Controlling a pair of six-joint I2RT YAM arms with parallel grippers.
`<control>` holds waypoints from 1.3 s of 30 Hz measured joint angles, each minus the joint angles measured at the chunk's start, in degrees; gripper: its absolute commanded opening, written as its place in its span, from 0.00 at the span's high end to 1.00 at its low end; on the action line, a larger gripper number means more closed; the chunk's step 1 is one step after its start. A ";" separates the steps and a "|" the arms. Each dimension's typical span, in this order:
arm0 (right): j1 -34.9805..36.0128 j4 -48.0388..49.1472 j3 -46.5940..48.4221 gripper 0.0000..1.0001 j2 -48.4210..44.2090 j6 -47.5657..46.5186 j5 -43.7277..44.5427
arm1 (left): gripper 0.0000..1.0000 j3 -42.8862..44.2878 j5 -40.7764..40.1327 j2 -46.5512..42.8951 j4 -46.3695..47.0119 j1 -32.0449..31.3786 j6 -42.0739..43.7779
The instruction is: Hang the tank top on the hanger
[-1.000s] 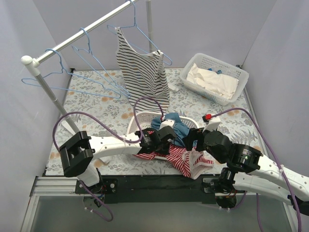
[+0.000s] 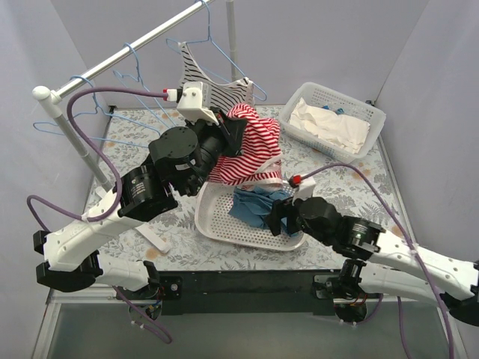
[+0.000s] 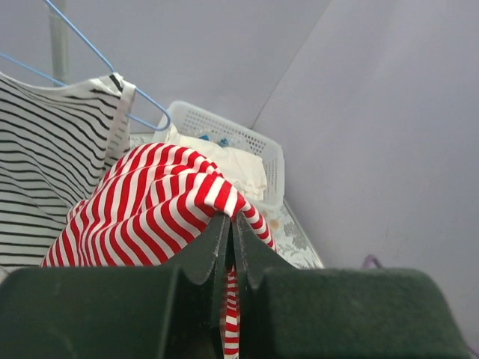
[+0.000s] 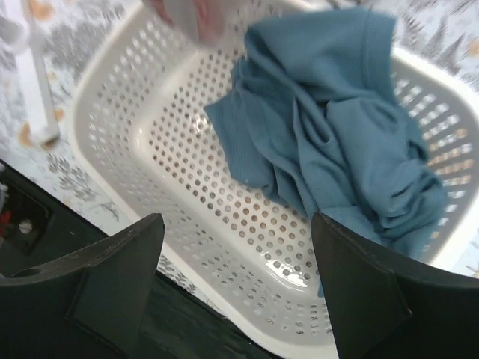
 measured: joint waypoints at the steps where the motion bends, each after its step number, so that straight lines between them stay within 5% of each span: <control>1: -0.24 0.83 -0.96 0.12 2.08 0.31 -0.70 | 1.00 0.42 -0.55 0.00 0.57 0.00 0.66; 6: -3.37 5.68 -4.42 0.09 12.81 2.67 -6.56 | 1.00 1.88 -2.19 0.57 2.16 0.00 3.74; 15: -23.23 11.34 -9.55 0.05 19.45 9.68 -14.23 | 1.00 3.32 -2.16 1.84 2.80 0.00 6.03; 39: -59.28 -6.23 4.90 0.01 34.14 18.12 4.48 | 1.00 3.37 0.81 0.55 1.60 0.00 5.88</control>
